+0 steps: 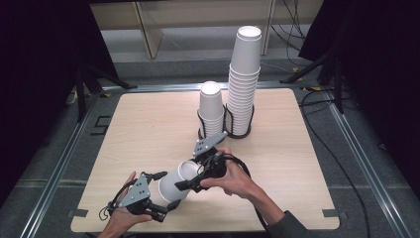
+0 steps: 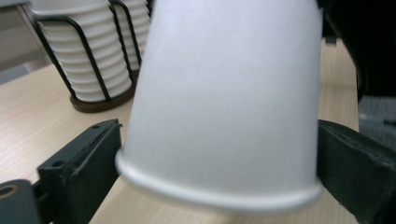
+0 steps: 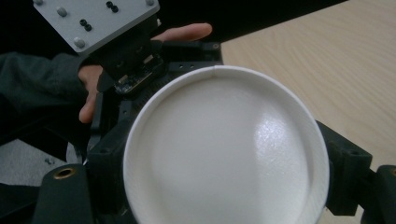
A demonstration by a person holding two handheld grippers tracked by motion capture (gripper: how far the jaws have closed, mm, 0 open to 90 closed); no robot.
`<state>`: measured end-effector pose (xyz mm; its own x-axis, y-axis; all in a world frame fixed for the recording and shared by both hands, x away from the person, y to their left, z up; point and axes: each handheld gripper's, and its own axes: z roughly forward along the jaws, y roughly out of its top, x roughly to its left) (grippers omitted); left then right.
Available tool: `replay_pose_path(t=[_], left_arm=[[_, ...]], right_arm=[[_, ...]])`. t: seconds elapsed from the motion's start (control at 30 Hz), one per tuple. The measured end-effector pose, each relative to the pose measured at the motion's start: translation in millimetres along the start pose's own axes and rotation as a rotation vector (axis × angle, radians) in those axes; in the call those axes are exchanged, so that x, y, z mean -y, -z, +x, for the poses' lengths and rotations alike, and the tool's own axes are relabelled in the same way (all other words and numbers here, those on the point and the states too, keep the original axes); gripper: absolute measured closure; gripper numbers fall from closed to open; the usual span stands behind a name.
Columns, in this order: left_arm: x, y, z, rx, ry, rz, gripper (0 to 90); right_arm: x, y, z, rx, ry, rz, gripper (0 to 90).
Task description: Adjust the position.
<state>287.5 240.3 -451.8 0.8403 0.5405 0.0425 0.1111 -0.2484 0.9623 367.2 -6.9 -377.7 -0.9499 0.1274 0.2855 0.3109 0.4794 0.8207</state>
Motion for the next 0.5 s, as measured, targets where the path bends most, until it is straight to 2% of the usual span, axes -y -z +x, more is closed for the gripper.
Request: replay_pose_path(t=[0.07, 0.13, 0.17, 0.27, 0.3, 0.4, 0.5], left_arm=[[-1.4, 1.9, 1.9, -0.01, 0.028, -0.033, 7.3], [-2.3, 5.3, 4.2, -0.008, 0.037, -0.074, 11.4], [-2.7, 6.7, 4.8, -0.006, 0.04, -0.08, 15.1], [-2.3, 5.2, 5.4, 0.004, 0.05, -0.117, 14.3], [-3.0, 6.8, 5.2, -0.009, 0.048, -0.09, 14.6], [-2.8, 5.4, 4.7, -0.009, 0.061, -0.088, 12.4], [-2.7, 2.8, 3.8, -0.01, 0.063, -0.114, 8.2]], right_arm=[[0.1, 9.2, -4.0, 0.016, -0.002, -0.034, 22.6], [0.6, 16.1, -6.9, 0.023, -0.018, -0.061, 22.7], [1.0, 19.2, -8.5, 0.031, -0.023, -0.073, 22.7], [2.5, 25.2, -12.2, 0.029, -0.041, -0.1, 22.7], [2.8, 26.3, -12.5, 0.022, -0.054, -0.107, 22.7], [2.4, 27.0, -12.4, 0.011, -0.045, -0.121, 22.7], [1.6, 25.9, -11.3, -0.019, -0.057, -0.14, 22.8]])
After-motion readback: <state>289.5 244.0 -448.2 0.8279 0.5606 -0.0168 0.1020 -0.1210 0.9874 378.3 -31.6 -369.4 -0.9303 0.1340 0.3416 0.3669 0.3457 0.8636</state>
